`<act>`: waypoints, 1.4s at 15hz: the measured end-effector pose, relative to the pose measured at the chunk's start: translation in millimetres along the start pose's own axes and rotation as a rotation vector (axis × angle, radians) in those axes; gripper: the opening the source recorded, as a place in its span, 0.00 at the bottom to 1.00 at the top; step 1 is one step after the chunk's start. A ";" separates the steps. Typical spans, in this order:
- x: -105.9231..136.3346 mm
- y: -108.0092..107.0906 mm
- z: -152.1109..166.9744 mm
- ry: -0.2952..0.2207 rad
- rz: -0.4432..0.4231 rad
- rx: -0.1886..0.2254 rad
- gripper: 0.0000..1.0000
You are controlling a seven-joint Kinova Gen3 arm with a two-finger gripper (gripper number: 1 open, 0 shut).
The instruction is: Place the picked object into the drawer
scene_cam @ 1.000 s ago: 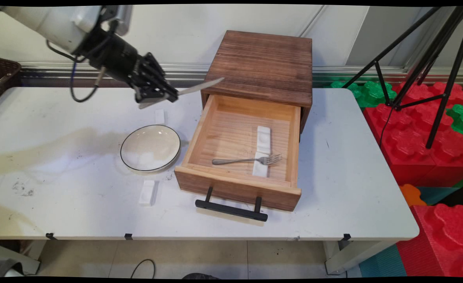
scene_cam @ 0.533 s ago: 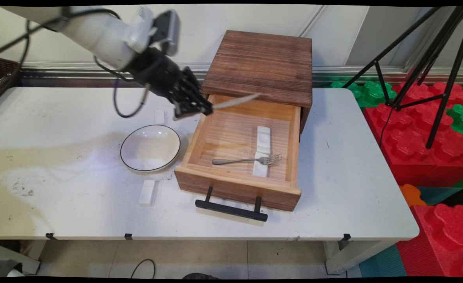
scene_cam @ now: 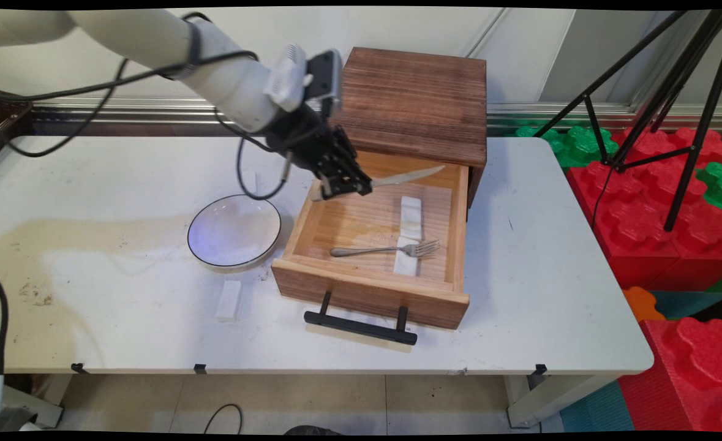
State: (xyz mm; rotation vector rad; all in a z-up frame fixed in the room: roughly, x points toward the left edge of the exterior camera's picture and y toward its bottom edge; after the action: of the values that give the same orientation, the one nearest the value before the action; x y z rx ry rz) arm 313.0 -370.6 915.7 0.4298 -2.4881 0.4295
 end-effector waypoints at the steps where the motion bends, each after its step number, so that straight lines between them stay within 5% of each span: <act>1: 1.7 -1.5 6.2 -0.001 0.002 -0.001 0.00; 10: 8.0 -24.6 74.6 -0.017 0.014 -0.022 0.00; 21: -14.8 -49.6 127.7 -0.064 -0.001 -0.042 0.00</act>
State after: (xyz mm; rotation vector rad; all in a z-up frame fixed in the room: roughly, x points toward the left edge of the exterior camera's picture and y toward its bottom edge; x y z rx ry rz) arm 282.6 -462.0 817.1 0.4337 -2.5536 0.3677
